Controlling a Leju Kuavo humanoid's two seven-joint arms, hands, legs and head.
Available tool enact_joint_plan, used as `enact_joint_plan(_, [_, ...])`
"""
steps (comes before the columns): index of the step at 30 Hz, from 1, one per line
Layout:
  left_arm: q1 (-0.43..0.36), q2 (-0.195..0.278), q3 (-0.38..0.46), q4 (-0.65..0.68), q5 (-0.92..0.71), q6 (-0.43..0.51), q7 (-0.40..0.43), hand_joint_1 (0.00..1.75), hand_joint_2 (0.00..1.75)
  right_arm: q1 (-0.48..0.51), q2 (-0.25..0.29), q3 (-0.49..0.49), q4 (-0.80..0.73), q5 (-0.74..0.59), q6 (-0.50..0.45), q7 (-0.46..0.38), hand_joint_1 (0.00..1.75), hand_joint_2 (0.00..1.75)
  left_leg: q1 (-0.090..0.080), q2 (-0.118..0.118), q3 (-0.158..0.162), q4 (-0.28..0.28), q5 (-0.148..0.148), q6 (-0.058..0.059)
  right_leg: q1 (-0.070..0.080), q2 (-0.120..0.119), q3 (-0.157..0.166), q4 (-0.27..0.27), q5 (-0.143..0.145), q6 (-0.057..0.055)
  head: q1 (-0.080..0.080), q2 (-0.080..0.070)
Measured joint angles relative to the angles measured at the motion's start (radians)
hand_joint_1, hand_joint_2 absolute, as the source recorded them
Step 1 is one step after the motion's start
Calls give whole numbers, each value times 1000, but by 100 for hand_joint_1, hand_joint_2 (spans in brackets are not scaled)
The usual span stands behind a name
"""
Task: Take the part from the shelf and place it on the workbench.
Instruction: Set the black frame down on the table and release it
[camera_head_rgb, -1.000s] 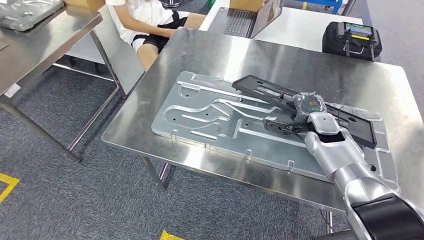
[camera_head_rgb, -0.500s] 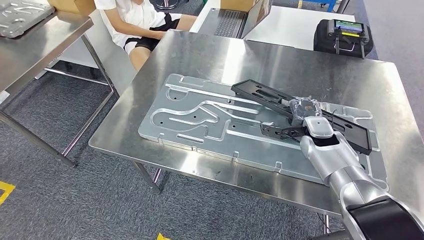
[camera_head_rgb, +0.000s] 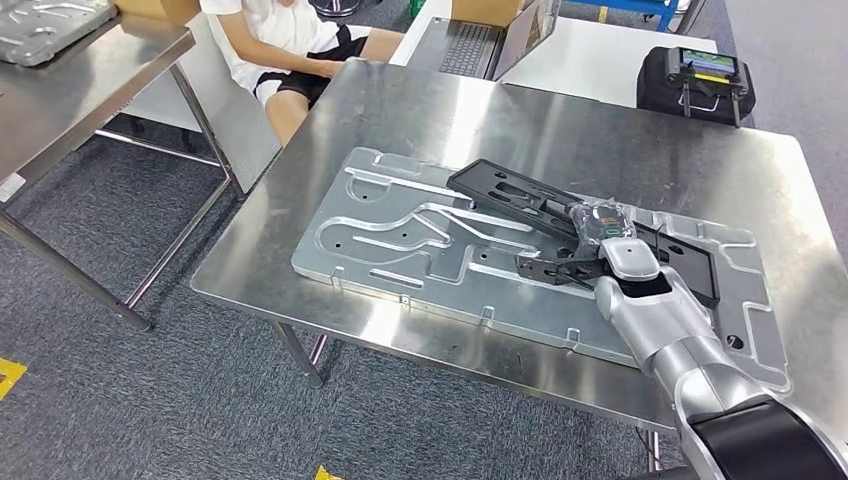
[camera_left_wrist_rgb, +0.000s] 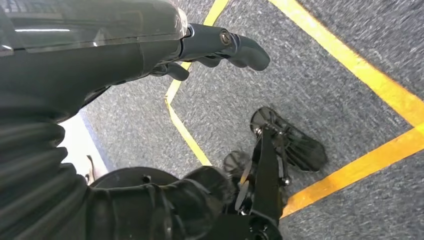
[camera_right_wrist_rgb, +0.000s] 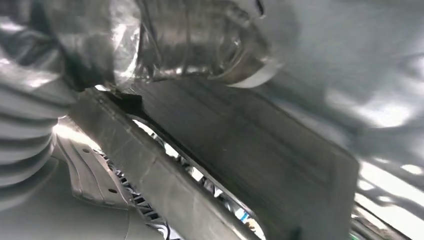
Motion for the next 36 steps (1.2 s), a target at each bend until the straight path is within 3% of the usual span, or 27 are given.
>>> enact_joint_plan(2, [0,-3,0,0,5,0,3,0,0,-3,-4,0,0,3,1,1,0,0,-2,0,-3,4,-3,-10,6,0,31,-64,10,-8,-1,0])
enact_joint_plan(6, [-1,-8,0,1,5,0,9,0,0,-6,-9,0,-1,6,4,1,0,0,-1,1,-7,19,-16,-31,5,2,40,-75,12,-33,-2,0])
enact_joint_plan(8, [-1,-8,0,1,3,0,9,0,0,-8,-10,0,-2,6,4,1,0,0,1,1,-45,105,-67,-38,2,-1,44,-80,15,-45,-2,0])
enact_joint_plan(10, [0,-8,0,2,0,0,9,0,0,-6,-11,0,-2,6,5,2,0,0,2,1,-107,238,-126,-42,5,-2,43,-80,14,-50,-2,0])
enact_joint_plan(11, [2,-8,0,2,-2,0,9,0,0,-3,-11,0,-2,6,5,2,0,0,2,1,-127,280,-137,-43,7,-2,43,-79,14,-51,-2,0])
enact_joint_plan(12, [3,-8,0,2,-3,0,9,0,0,0,-12,0,-2,6,5,2,0,0,2,1,-129,285,-127,-43,8,-1,43,-78,13,-51,-2,0])
enact_joint_plan(13, [4,-8,0,2,-4,0,9,0,0,2,-13,0,-2,6,5,2,0,0,2,1,-112,251,-100,-41,8,0,43,-77,13,-50,-2,0])
enact_joint_plan(15, [4,-8,0,2,-4,0,9,0,0,3,-14,0,-3,6,4,2,0,0,1,1,-42,112,-39,-33,10,2,42,-72,10,-46,-2,0])
enact_joint_plan(17, [2,-8,-1,2,-4,0,9,0,0,3,-19,0,-4,6,4,3,0,0,-2,0,0,24,-15,-25,14,2,40,-68,9,-37,-1,0])
enact_joint_plan(20, [2,-9,-1,2,-4,0,9,0,0,4,-25,0,-5,6,4,4,0,0,-4,0,3,10,-11,-11,13,2,38,-70,12,-21,0,0])
enact_joint_plan(22, [1,-9,-2,2,-5,0,9,0,0,4,-29,0,-7,6,5,4,0,0,-1,2,6,0,-3,2,10,2,26,-40,-13,-12,-1,0])
enact_joint_plan(25, [2,-9,-2,2,-7,-1,8,0,0,13,-41,0,-9,6,4,4,0,0,-3,2,3,-2,5,12,8,2,-49,131,-106,-2,0,0])
enact_joint_plan(26, [3,-9,-2,2,-8,-1,8,0,0,21,-44,0,-9,6,4,3,0,0,-4,1,2,-2,6,13,8,2,-69,179,-123,-1,0,0])
enact_joint_plan(27, [3,-9,-2,2,-9,-2,8,0,0,30,-47,0,-11,6,4,1,0,0,-5,1,1,0,7,14,8,2,-73,190,-119,-1,0,0])
enact_joint_plan(28, [3,-9,-3,2,-11,-2,8,0,0,38,-51,0,-14,6,4,0,0,0,-5,0,0,1,7,14,8,2,-57,164,-97,-2,0,0])
enact_joint_plan(30, [4,-10,-4,2,-14,-1,8,0,0,46,-61,-1,-22,6,3,-1,0,0,-7,-1,-2,5,7,13,10,2,12,35,-35,-11,0,0])
enact_joint_plan(32, [3,-13,-7,2,-16,0,8,0,0,46,-72,-3,-31,6,3,-2,0,0,-9,-1,-7,8,10,7,17,2,56,-58,-3,-21,-1,0])
enact_joint_plan(34, [2,-14,-9,3,-17,1,9,0,0,48,-81,-5,-38,5,4,-3,0,0,-10,-1,-12,7,16,-3,23,2,57,-73,4,-29,-1,0])
enact_joint_plan(36, [3,-14,-9,3,-19,2,12,0,0,51,-87,-7,-44,6,5,-4,0,0,-11,-2,-17,13,11,-14,16,1,55,-83,17,-40,-1,0])
